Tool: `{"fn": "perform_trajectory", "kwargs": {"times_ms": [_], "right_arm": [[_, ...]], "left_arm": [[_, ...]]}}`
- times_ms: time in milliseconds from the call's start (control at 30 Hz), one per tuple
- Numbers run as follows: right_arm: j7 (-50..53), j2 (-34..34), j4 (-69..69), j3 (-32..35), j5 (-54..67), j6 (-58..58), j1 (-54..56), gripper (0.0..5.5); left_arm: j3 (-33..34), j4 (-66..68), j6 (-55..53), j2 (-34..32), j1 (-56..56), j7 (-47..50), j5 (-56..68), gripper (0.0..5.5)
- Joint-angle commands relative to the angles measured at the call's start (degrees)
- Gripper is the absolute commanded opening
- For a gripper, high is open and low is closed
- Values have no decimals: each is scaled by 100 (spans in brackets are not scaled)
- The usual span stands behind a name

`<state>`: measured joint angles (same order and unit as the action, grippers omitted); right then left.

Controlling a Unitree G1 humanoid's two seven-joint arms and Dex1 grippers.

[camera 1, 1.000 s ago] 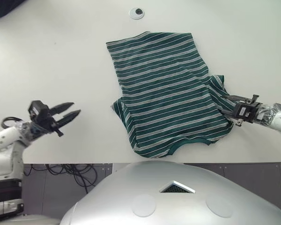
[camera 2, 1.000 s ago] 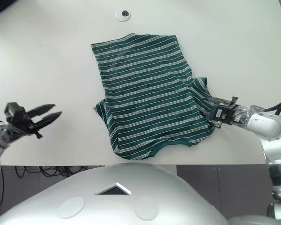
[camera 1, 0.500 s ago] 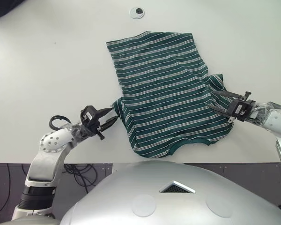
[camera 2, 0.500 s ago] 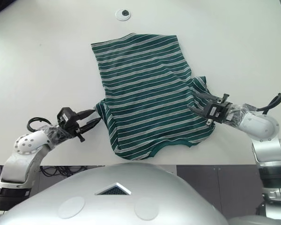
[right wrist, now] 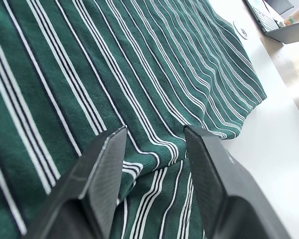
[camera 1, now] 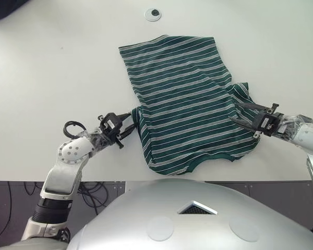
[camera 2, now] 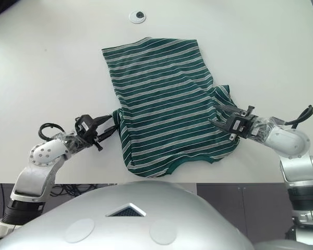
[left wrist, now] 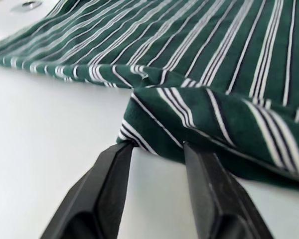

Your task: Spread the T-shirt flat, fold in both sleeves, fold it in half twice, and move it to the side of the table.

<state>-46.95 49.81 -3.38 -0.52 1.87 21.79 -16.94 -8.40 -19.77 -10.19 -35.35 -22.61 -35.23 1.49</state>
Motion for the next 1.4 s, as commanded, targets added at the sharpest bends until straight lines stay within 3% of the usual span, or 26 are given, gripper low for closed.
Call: {"fn": "perform_trajectory", "kwargs": {"times_ms": [33, 133, 300, 533, 767, 933, 1100, 1200, 1400], "right_arm": [[52, -111, -13, -40, -85, -52, 28, 209], [93, -150, 38, -100, -132, -58, 61, 209], [207, -360, 300, -333, -323, 18, 162, 209], [-57, -235, 442, -702, -414, 44, 15, 209], [-90, -551, -285, -499, 878, -865, -127, 209], [218, -522, -585, 59, 1288, -1877, -275, 209], [310, -805, -998, 472, 1563, -2066, -358, 209], [211, -1050, -1480, 164, 1786, -2149, -294, 209], [54, -1118, -1865, -303, 1774, -2618, -497, 209]], "left_arm": [[-331, 806, 341, -1225, -49, 203, -1832, 182], [-232, 876, 976, -2253, -117, 20, -2685, 182], [346, 898, 1637, -2945, 222, 75, -2910, 182], [434, 1684, 3240, -3003, 988, 521, -2882, 182], [1049, 2541, 3476, -2818, 1101, 953, -2509, 182], [1503, 2427, 3182, -2505, 711, 643, -1639, 182], [1914, 2304, 2498, -2105, 3, -1198, 1078, 182], [1850, 2382, 1952, -2044, -354, -1910, 1629, 182], [1785, 1983, 504, -1902, -725, -2193, 2064, 182]]}}
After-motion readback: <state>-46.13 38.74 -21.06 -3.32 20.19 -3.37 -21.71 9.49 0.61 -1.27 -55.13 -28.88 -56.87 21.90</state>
